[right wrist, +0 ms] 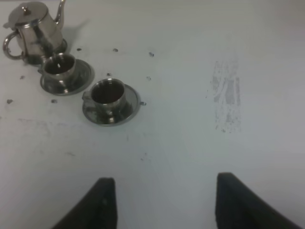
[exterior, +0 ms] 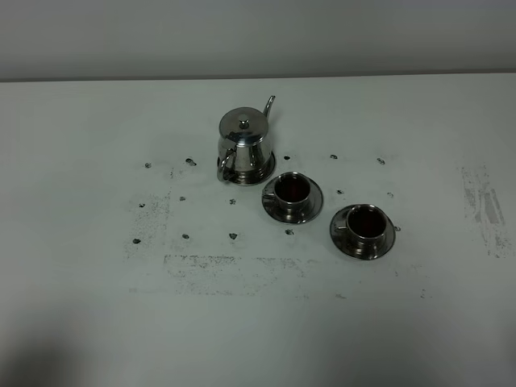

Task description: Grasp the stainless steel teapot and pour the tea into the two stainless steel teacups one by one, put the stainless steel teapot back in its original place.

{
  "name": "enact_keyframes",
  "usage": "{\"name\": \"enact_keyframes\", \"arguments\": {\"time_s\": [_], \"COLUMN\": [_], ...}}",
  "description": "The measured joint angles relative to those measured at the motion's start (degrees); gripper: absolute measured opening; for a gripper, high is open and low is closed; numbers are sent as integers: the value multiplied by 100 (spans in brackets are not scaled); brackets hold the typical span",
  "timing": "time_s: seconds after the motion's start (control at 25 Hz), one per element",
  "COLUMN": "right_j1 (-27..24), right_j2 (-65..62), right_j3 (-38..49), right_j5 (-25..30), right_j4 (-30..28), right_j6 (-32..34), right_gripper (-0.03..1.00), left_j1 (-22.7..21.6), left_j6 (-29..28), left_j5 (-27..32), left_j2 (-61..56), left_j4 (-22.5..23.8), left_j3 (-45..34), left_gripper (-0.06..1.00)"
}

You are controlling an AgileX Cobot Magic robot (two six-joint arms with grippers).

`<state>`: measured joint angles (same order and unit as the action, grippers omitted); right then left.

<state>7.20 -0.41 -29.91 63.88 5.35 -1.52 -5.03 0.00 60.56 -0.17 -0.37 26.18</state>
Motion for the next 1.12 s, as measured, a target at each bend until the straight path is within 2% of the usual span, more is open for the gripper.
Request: {"name": "enact_keyframes", "arguments": {"time_s": [1.12], "right_j1": [0], "right_j2": [0], "right_j3": [0], "right_j5": [0], "right_j4": [5], "right_j6": [0], "right_gripper": [45], "left_j1": [0], "left_j6": [0], "left_j5": [0], "left_j2": [0], "left_j4": [0], "left_j3": [0], "left_gripper": [40]}}
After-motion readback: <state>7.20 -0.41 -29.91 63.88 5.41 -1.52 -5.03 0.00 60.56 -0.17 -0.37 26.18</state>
